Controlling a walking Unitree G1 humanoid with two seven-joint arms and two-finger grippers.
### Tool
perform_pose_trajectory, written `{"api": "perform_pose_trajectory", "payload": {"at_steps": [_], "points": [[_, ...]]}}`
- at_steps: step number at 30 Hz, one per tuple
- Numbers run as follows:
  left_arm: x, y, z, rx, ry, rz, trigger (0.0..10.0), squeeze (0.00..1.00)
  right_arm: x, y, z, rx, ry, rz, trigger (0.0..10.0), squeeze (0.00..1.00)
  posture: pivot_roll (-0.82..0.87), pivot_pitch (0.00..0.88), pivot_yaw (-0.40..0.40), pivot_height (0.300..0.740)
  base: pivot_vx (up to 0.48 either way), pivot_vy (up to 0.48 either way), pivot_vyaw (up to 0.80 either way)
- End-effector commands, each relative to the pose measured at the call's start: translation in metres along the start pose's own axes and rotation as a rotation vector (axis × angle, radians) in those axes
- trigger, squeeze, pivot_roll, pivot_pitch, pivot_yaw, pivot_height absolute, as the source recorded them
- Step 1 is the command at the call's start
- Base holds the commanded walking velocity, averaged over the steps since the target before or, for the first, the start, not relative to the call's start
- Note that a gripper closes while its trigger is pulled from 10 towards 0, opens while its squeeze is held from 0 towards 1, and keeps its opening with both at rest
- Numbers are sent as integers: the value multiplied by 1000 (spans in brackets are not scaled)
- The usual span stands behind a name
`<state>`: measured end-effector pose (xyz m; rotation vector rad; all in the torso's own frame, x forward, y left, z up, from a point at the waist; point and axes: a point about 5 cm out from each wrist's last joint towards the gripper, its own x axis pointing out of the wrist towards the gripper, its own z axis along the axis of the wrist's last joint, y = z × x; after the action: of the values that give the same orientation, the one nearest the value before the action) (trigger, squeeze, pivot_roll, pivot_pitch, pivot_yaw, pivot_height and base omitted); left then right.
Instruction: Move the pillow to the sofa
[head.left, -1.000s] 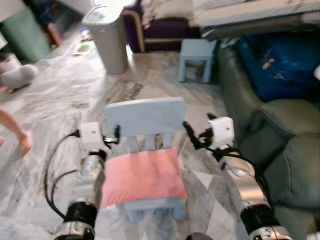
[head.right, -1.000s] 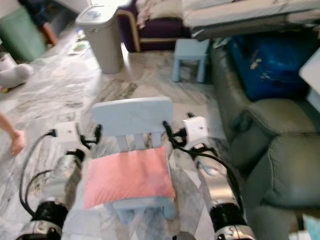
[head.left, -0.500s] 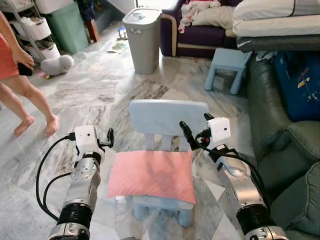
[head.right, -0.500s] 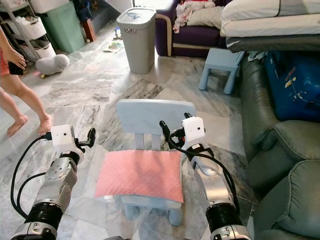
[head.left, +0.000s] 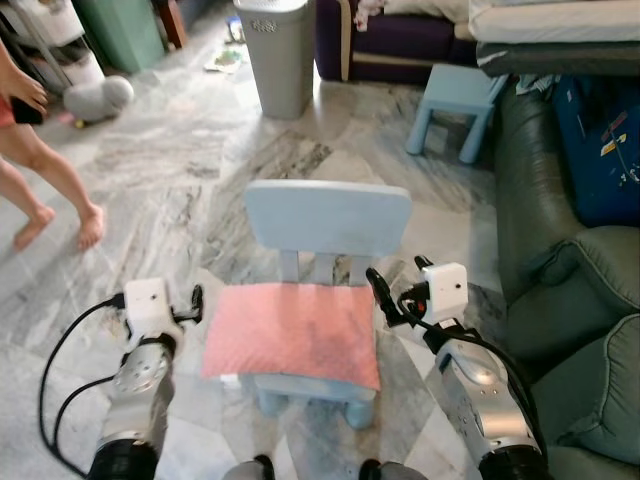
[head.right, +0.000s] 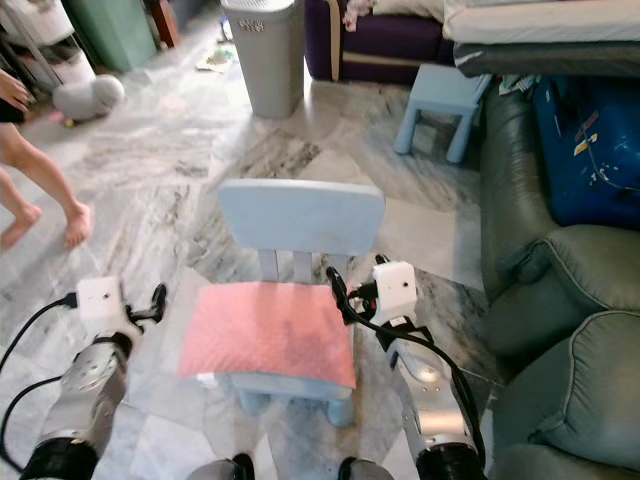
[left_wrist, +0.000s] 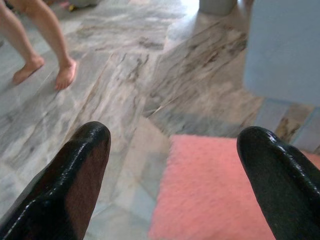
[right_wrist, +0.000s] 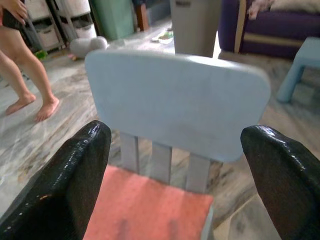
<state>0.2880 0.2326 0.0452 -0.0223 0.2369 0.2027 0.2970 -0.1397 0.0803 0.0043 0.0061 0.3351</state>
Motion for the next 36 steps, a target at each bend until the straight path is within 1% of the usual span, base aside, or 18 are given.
{"api": "perform_pose_trajectory", "payload": {"at_steps": [1, 5, 9, 11, 12, 13, 14, 17, 20, 25, 32, 36], "points": [[-1, 6, 5, 8, -14, 15, 10000, 0, 0, 1, 3, 25, -8, 3, 10000, 0, -52, 283, 24, 740, 0, 0, 0], [-3, 8, 4, 8, -16, 18, 10000, 0, -1, 1, 2, 37, 0, 5, 10000, 0, -44, 289, 19, 740, 0, 0, 0], [-11, 8, -5, 21, 13, -9, 10000, 0, -3, 5, 2, 40, 9, 15, 10000, 0, -44, 299, 18, 740, 0, 0, 0], [-14, 0, -8, 16, 29, -69, 10000, 0, -5, 5, 3, 41, 4, 15, 10000, 0, -50, 311, 14, 740, 0, 0, 0], [-14, 0, -8, 16, 29, -69, 10000, 0, -5, 5, 3, 41, 4, 15, 10000, 0, -50, 311, 14, 740, 0, 0, 0], [-16, -6, -10, 8, 38, -94, 10000, 0, -6, 5, 4, 44, 4, 10, 10000, 0, -52, 315, 13, 740, 0, 0, 0], [-16, -6, -10, 8, 38, -94, 10000, 0, -6, 5, 4, 44, 4, 10, 10000, 0, -52, 315, 13, 740, 0, 0, 0], [-20, -15, -11, 11, 39, -139, 10000, 0, -11, 5, 4, 50, 16, 5, 10000, 0, -59, 328, 9, 740, 0, 0, 0], [-22, -18, -12, 10, 38, -151, 10000, 0, -15, 5, 2, 50, 30, 7, 10000, 0, -61, 330, 7, 740, 0, 0, 0], [-24, -19, -12, 0, 49, -155, 10000, 0, -17, 3, 3, 48, 40, 5, 10000, 0, -67, 334, 5, 712, 0, 0, 0], [-23, -18, -11, -2, 54, -143, 10000, 0, -18, 2, 4, 43, 46, 5, 10000, 0, -66, 332, 3, 672, 0, 0, 0], [-23, -14, -9, 5, 50, -109, 10000, 0, -16, 0, 5, 39, 44, 3, 10000, 0, -63, 331, 4, 672, 0, 0, 0]]}}
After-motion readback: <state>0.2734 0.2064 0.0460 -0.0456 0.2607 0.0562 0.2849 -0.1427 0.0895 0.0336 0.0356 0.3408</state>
